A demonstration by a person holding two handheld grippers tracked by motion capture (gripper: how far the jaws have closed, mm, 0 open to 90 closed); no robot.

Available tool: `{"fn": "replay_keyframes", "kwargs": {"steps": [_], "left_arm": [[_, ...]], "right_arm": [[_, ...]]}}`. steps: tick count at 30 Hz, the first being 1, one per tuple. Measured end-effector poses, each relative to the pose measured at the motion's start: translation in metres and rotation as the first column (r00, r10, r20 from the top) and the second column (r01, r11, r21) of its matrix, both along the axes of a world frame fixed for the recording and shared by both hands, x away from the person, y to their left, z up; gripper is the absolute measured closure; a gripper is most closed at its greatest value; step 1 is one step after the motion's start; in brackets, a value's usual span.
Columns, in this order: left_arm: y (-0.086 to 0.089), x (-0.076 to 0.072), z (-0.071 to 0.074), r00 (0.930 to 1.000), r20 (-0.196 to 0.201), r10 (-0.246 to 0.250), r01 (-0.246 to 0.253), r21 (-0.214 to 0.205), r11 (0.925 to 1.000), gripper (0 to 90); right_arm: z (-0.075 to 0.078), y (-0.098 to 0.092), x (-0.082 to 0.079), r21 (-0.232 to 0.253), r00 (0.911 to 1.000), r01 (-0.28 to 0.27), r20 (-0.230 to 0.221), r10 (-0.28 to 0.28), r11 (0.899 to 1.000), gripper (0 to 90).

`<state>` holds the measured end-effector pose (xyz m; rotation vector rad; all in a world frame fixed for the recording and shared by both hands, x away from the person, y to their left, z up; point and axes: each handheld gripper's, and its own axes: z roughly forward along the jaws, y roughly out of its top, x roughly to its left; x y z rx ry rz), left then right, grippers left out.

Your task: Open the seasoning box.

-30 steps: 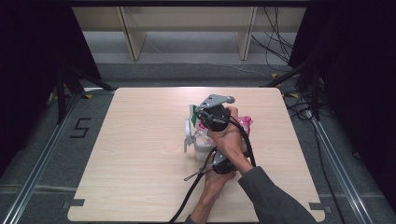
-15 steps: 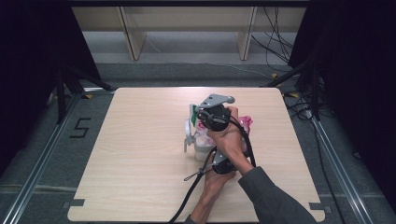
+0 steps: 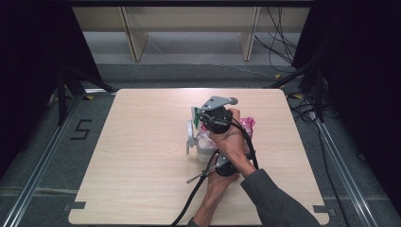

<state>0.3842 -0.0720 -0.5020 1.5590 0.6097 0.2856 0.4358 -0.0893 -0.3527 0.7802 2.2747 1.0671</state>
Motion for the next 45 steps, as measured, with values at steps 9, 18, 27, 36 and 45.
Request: {"fn": "replay_keyframes", "kwargs": {"steps": [9,18,27,36,45], "left_arm": [[-0.003,-0.003,0.0,0.999,-0.045,-0.002,0.0,-0.044,0.999,75.9],[-0.002,-0.003,0.0,0.999,-0.044,0.002,-0.003,-0.04,0.9992,75.8],[-0.002,-0.001,-0.002,0.9988,-0.049,0.007,-0.009,-0.031,0.9995,75.6],[0.002,0.002,-0.007,0.998,-0.063,-0.003,0.009,0.083,0.9965,74.6],[0.003,0.002,-0.008,0.9975,-0.07,0.009,-0.003,0.086,0.9963,72.3]], "right_arm": [[0.002,-0.002,0.001,0.0,1.0,-0.008,0.003,0.008,1.0,90.0],[0.002,-0.001,0.001,0.006,1.0,-0.007,0.007,0.007,1.0,90.0],[0.004,-0.004,0.0,0.034,0.9999,-0.009,0.012,0.008,0.999,90.0],[0.007,-0.022,-0.006,0.134,0.9999,0.011,0.002,-0.012,0.991,90.0],[0.013,-0.04,-0.014,0.219,0.9999,0.002,0.01,-0.004,0.976,90.0]]}}
